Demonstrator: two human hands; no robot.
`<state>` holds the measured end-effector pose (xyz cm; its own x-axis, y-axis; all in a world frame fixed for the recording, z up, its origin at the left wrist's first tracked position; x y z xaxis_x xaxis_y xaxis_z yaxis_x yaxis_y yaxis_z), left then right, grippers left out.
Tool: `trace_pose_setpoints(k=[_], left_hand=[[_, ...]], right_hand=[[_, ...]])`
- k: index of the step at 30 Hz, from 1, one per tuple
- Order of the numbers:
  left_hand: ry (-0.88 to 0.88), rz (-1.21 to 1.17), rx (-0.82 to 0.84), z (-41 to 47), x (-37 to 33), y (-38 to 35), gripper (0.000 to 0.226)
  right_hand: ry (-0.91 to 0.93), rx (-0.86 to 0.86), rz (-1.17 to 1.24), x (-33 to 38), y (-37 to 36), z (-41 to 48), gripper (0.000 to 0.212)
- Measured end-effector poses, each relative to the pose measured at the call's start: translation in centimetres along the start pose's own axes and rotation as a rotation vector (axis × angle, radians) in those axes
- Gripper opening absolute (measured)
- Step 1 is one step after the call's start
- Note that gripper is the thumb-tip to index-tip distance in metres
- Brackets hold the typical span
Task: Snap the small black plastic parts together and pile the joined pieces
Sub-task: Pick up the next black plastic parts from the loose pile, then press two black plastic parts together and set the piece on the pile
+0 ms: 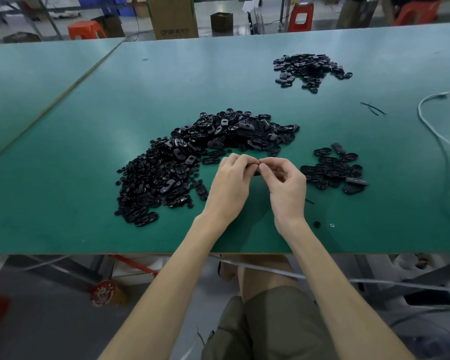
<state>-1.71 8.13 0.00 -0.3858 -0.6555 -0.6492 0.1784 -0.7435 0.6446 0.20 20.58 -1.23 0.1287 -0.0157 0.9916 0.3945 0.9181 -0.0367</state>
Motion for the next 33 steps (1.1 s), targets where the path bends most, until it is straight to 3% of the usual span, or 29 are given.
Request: trace_pose_setpoints(k=[3,6,12,17,27,33], left_hand=[[0.068,0.124,-0.091,0.1,0.7,1.1,0.021],[0.174,0.354,-0.043,0.3,2.0,2.1,0.014],[0.278,0.271,0.048,0.7,2.1,2.7,0.007],[0.210,0.345,0.030,0.8,1.7,2.6,0.014],[0.244,-0.342,-0.106,1.6,-1.9,-0.4,0.028],[0.470,-0.716,-0.249,0.9,0.5,-1.3,0.027]], right_hand=[[-0.014,-0.038,0.033,-0.1,0.1,0.0,0.007],[-0.023,-0.062,0.074,-0.2,0.1,0.1,0.010],[-0.023,-0.053,0.074,-0.2,0.0,0.1,0.010],[-0.025,-0.056,0.078,-0.3,0.1,0.1,0.008],[-0.015,-0.057,0.062,-0.2,0.2,0.1,0.009],[-0.008,-0.056,0.084,-0.3,0.2,0.3,0.009]])
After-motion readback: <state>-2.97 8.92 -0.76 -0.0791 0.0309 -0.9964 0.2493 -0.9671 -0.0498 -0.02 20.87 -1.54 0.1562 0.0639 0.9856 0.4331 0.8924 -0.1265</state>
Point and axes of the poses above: each hand's wrist, its own z-axis towards the middle knuckle, its own y-axis out of the back of the hand, x = y × z, the point moved 2 cm from there along z, towards the middle knuckle, and after that the axes turned 2 degrees about -x, right-handed, at the moved point
